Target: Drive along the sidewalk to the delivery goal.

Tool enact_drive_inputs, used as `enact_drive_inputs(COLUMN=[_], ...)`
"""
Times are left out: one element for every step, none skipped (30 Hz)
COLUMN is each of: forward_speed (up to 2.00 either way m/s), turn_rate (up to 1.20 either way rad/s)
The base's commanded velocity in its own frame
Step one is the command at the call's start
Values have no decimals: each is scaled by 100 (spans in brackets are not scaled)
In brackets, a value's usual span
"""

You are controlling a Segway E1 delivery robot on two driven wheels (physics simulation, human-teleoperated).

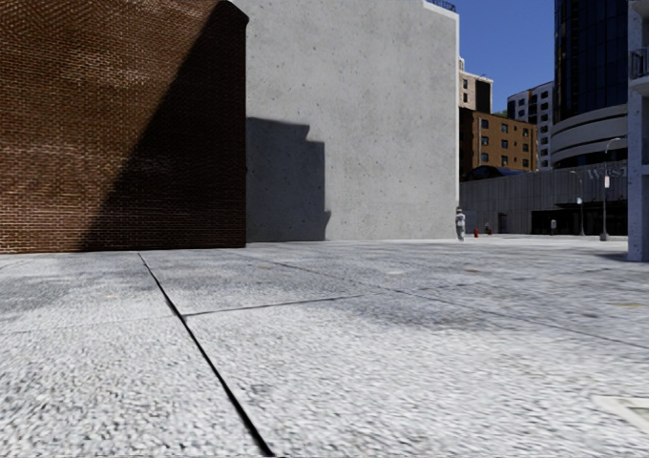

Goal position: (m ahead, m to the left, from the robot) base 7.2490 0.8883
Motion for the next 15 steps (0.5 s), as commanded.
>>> enact_drive_inputs(forward_speed=[200, 200, 200, 200, 200, 200, 200, 200, 200, 200, 200, 200, 200, 200, 200], turn_rate=[0, 0, 0, 0, 0, 0, 0, 0, 0, 0, 0, 0, 0, 0, 0])
